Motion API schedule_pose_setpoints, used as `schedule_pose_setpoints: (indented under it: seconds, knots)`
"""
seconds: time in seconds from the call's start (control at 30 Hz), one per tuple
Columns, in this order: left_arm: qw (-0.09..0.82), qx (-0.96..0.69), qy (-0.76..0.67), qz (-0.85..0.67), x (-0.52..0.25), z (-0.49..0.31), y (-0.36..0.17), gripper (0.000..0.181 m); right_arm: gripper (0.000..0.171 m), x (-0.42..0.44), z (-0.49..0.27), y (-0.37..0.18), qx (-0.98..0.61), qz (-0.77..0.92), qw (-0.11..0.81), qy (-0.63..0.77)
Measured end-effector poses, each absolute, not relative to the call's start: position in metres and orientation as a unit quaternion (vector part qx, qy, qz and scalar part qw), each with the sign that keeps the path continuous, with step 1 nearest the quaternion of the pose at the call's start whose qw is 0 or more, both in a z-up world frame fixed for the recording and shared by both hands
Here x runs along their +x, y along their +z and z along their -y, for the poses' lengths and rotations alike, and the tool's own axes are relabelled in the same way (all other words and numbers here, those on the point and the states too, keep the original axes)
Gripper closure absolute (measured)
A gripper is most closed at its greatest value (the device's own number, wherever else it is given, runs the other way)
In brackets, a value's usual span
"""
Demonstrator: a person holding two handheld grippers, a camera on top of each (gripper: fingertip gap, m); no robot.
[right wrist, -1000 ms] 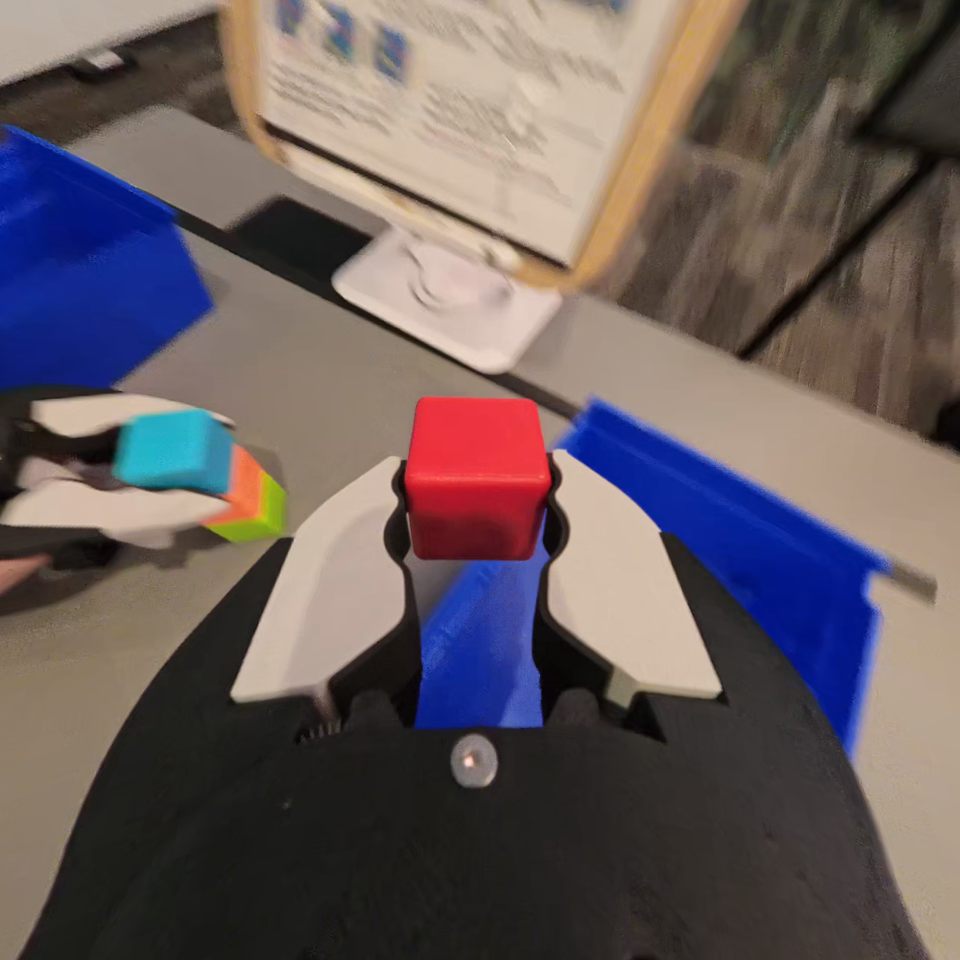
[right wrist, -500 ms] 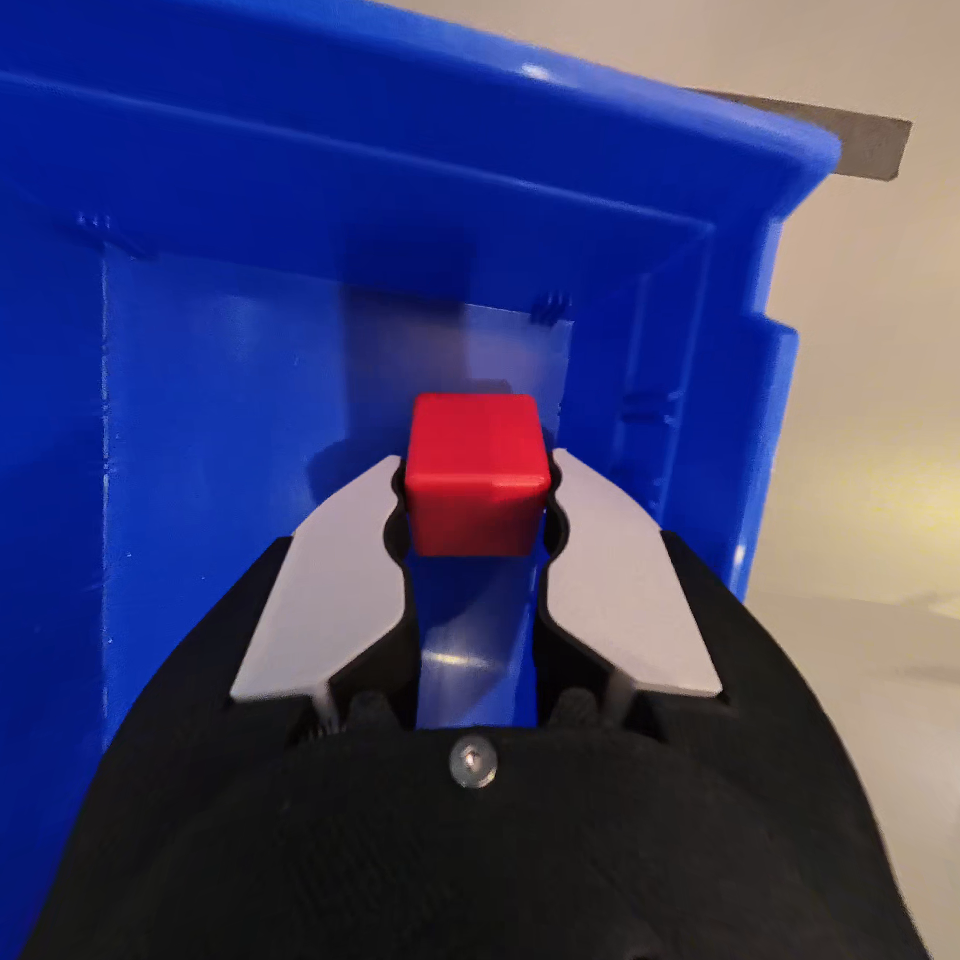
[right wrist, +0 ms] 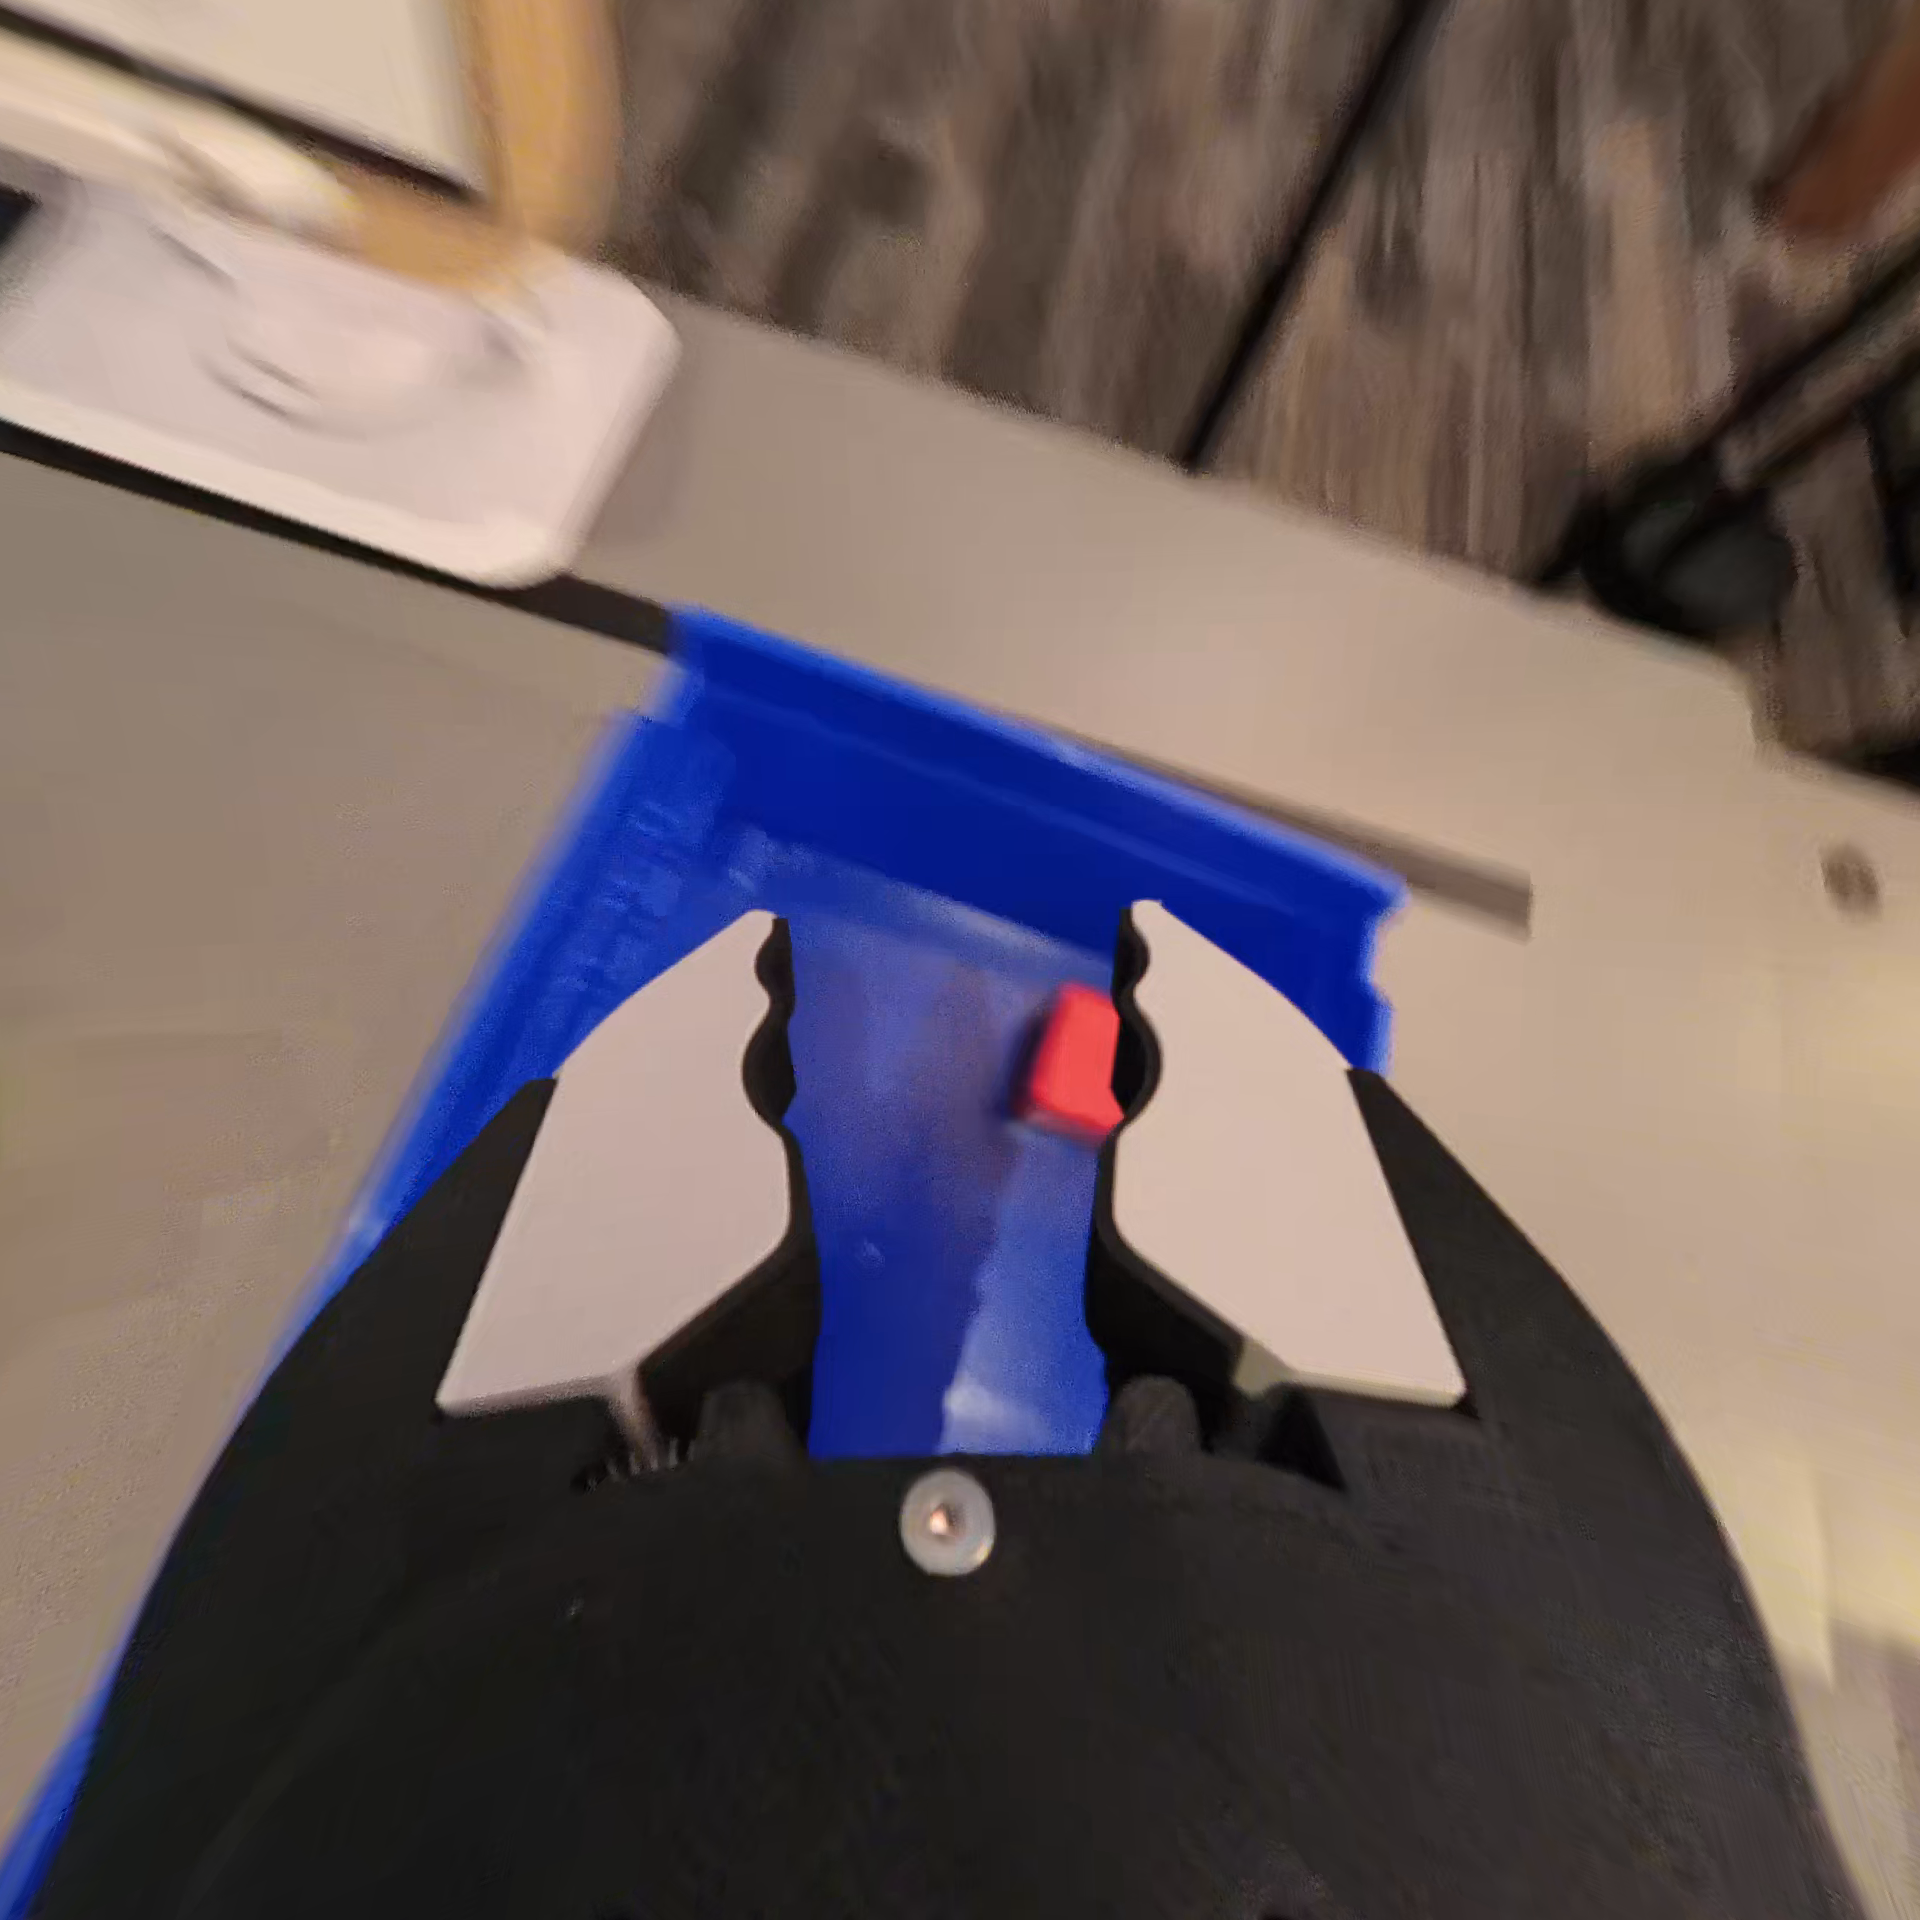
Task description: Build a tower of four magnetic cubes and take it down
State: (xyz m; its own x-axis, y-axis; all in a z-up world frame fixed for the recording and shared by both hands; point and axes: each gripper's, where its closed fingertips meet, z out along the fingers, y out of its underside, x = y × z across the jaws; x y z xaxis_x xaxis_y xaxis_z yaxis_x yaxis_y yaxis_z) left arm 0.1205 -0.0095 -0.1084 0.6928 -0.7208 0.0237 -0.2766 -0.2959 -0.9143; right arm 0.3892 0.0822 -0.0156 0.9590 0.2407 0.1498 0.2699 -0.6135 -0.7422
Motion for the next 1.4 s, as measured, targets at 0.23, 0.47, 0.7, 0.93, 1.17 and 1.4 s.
schedule_pose_setpoints:
  seconds: [0.23,0.47,0.7,0.93,1.17,1.4]
  knots:
    - [0.502,-0.765,-0.236,-0.328,0.123,0.010,-0.106,0.124,0.109,0.196,-0.012,0.054,-0.698,0.400,0.528,0.272]
    - [0.497,-0.766,-0.237,-0.332,0.124,0.011,-0.107,0.124,0.100,0.115,0.024,-0.016,-0.695,0.520,0.414,0.275]
    - [0.503,-0.772,-0.225,-0.317,0.122,0.010,-0.107,0.124,0.097,0.095,0.025,-0.030,-0.780,0.429,0.385,0.242]
    - [0.504,-0.775,-0.219,-0.312,0.121,0.009,-0.107,0.125,0.119,0.095,0.024,-0.058,-0.809,0.430,0.354,0.186]
    - [0.501,-0.774,-0.215,-0.321,0.123,0.009,-0.107,0.125,0.120,0.100,0.026,-0.054,-0.815,0.422,0.332,0.218]
    - [0.456,-0.796,-0.200,-0.345,0.125,0.012,-0.126,0.124,0.120,0.139,0.011,-0.010,-0.808,0.391,0.383,0.216]
